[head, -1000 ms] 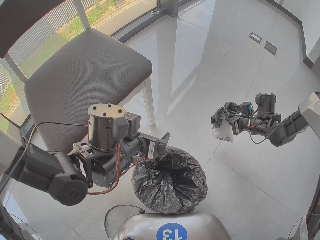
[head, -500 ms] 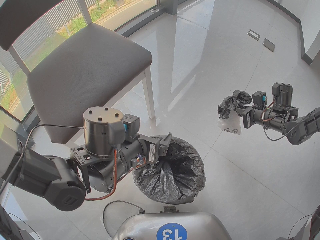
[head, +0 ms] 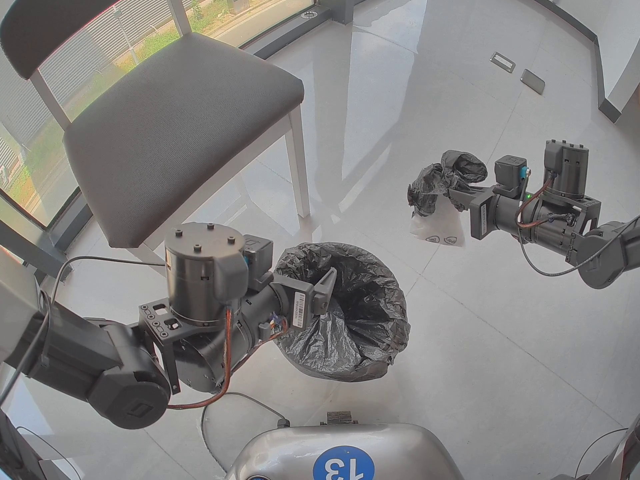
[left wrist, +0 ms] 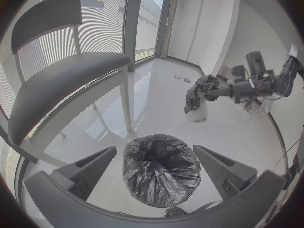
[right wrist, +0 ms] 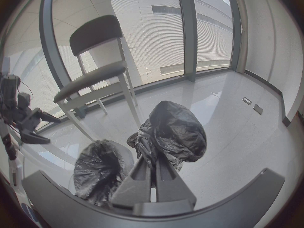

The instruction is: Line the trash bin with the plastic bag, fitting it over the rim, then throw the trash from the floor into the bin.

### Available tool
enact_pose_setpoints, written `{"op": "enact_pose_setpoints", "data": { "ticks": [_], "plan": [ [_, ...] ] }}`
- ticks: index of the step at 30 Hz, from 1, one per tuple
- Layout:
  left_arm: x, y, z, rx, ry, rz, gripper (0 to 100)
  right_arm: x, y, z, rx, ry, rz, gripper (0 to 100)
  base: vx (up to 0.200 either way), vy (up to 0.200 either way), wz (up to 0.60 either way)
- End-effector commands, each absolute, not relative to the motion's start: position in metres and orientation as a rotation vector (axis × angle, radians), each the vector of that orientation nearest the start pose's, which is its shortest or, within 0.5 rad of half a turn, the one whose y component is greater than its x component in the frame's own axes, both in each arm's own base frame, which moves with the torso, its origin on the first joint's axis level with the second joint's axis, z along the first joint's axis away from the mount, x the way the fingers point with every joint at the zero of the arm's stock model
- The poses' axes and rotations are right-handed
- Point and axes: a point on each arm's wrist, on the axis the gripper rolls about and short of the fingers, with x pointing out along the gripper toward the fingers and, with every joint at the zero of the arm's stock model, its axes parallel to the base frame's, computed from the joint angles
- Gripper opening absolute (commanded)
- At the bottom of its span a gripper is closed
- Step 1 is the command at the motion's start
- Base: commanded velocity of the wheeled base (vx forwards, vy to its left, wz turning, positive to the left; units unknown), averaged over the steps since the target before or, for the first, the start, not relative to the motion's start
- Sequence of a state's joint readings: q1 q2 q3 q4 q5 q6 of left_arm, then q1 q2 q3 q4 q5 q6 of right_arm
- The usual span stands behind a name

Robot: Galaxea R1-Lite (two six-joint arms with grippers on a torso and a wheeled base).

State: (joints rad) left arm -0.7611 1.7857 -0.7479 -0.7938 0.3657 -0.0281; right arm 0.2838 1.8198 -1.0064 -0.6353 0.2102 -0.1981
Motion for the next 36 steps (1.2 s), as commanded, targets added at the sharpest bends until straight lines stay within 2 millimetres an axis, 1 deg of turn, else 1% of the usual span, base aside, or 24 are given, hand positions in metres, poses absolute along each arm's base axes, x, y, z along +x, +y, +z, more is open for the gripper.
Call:
{"op": "enact_pose_setpoints", "data": {
  "ticks": [1, 3, 4, 6, 9, 10, 14, 16, 19, 20, 21, 23, 26, 27, 30, 31, 32, 36],
  "plan": [
    [0.232, -0.206, 0.151, 0.117, 0.231, -0.349, 100, 0.310, 0.116, 0.217, -0.164, 0.083, 0.573, 0, 0.000, 0.000, 0.00],
    [0.231, -0.205, 0.150, 0.124, 0.233, -0.346, 100, 0.302, 0.120, 0.219, -0.153, 0.080, 0.598, 0, 0.000, 0.000, 0.00],
    [0.229, -0.203, 0.149, 0.135, 0.241, -0.340, 100, 0.292, 0.127, 0.221, -0.140, 0.081, 0.631, 0, 0.000, 0.000, 0.00],
    [0.226, -0.200, 0.147, 0.142, 0.247, -0.325, 100, 0.281, 0.135, 0.220, -0.135, 0.085, 0.669, 0, 0.000, 0.000, 0.00],
    [0.227, -0.192, 0.148, 0.146, 0.250, -0.282, 100, 0.269, 0.147, 0.215, -0.129, 0.107, 0.721, 0, 0.000, 0.000, 0.00],
    [0.228, -0.187, 0.149, 0.145, 0.246, -0.266, 100, 0.264, 0.151, 0.209, -0.125, 0.128, 0.742, 0, 0.000, 0.000, 0.00],
    [0.228, -0.175, 0.150, 0.174, 0.244, -0.240, 100, 0.257, 0.158, 0.198, -0.135, 0.167, 0.774, 0, 0.000, 0.000, 0.00],
    [0.226, -0.162, 0.149, 0.234, 0.245, -0.216, 100, 0.255, 0.164, 0.195, -0.137, 0.178, 0.794, 0, 0.000, 0.000, 0.00],
    [0.224, -0.147, 0.148, 0.289, 0.245, -0.192, 100, 0.256, 0.171, 0.187, -0.145, 0.202, 0.813, 0, 0.000, 0.000, 0.00],
    [0.224, -0.147, 0.148, 0.291, 0.245, -0.190, 100, 0.256, 0.171, 0.187, -0.145, 0.203, 0.814, 0, 0.000, 0.000, 0.00],
    [0.224, -0.141, 0.150, 0.288, 0.236, -0.175, 100, 0.256, 0.177, 0.182, -0.149, 0.215, 0.830, 0, 0.000, 0.000, 0.00],
    [0.224, -0.136, 0.153, 0.280, 0.228, -0.162, 100, 0.258, 0.183, 0.176, -0.154, 0.234, 0.842, 0, 0.000, 0.000, 0.00],
    [0.223, -0.135, 0.159, 0.245, 0.188, -0.189, 100, 0.262, 0.188, 0.169, -0.162, 0.251, 0.848, 0, 0.000, 0.000, 0.00],
    [0.222, -0.136, 0.162, 0.233, 0.161, -0.228, 100, 0.264, 0.190, 0.167, -0.164, 0.257, 0.849, 0, 0.000, 0.000, 0.00],
    [0.222, -0.134, 0.161, 0.226, 0.134, -0.287, 100, 0.272, 0.194, 0.161, -0.166, 0.271, 0.848, 0, 0.000, 0.000, 0.00],
    [0.222, -0.134, 0.161, 0.226, 0.134, -0.287, 100, 0.272, 0.194, 0.161, -0.166, 0.271, 0.848, 0, 0.000, 0.000, 0.00],
    [0.220, -0.133, 0.159, 0.235, 0.137, -0.294, 100, 0.277, 0.199, 0.158, -0.167, 0.275, 0.850, 0, 0.000, 0.000, 0.00],
    [0.219, -0.131, 0.159, 0.234, 0.136, -0.299, 100, 0.287, 0.207, 0.152, -0.168, 0.280, 0.851, 0, 0.000, 0.000, 0.00]
  ]
}}
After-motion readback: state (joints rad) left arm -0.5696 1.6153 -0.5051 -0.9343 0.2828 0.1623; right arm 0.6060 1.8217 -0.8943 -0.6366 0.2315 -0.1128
